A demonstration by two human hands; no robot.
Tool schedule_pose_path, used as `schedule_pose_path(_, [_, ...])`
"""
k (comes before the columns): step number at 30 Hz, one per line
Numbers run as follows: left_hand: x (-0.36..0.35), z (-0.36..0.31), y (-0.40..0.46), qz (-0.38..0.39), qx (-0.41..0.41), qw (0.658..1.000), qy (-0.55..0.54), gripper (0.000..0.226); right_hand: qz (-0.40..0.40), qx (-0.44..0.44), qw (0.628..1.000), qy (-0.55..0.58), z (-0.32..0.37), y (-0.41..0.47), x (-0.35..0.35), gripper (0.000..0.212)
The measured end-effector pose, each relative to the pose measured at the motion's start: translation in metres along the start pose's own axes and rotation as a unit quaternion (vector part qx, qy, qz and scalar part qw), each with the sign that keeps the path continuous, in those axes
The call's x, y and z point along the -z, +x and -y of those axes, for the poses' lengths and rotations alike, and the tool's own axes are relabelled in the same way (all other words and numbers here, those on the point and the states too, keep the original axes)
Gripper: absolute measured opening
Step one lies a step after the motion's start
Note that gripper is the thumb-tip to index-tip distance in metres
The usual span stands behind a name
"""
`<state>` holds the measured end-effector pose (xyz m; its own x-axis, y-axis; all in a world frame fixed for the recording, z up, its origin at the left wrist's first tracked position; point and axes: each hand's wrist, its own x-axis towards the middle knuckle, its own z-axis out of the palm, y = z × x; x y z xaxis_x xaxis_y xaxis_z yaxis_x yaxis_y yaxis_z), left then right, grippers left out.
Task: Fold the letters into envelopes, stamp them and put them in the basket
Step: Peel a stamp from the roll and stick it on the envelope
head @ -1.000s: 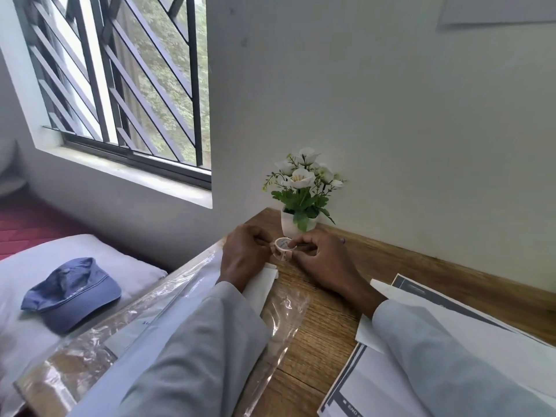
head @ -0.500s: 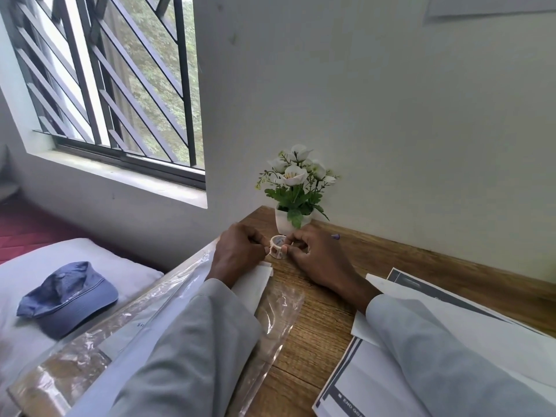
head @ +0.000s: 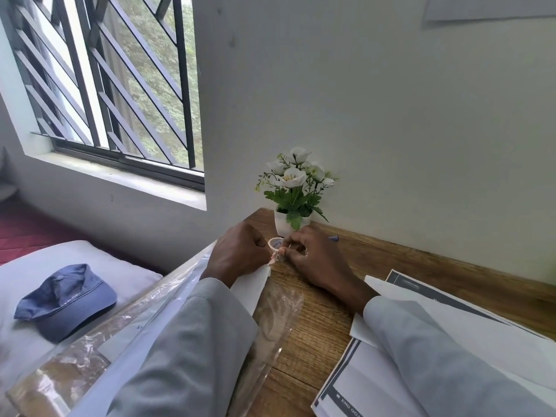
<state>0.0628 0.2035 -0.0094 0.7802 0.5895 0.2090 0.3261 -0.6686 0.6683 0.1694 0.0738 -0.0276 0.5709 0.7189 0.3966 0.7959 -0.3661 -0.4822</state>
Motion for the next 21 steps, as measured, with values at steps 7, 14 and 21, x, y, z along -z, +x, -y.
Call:
schedule_pose_path(7, [0.009,-0.001,-0.002,-0.016,0.016,0.995,-0.098,0.006,-0.003,-0.007,1.0,0.013,0.001,0.002,-0.001,0.018])
schedule_pose_path(14, [0.023,-0.018,-0.012,0.003,0.058,0.94,-0.336,0.011,-0.119,-0.052,0.981,0.141,0.01,0.002,0.019,0.013])
schedule_pose_path(21, [0.003,-0.047,-0.024,0.136,0.049,0.822,-0.551,0.017,-0.124,-0.145,0.884,0.427,0.024,-0.029,0.089,0.015])
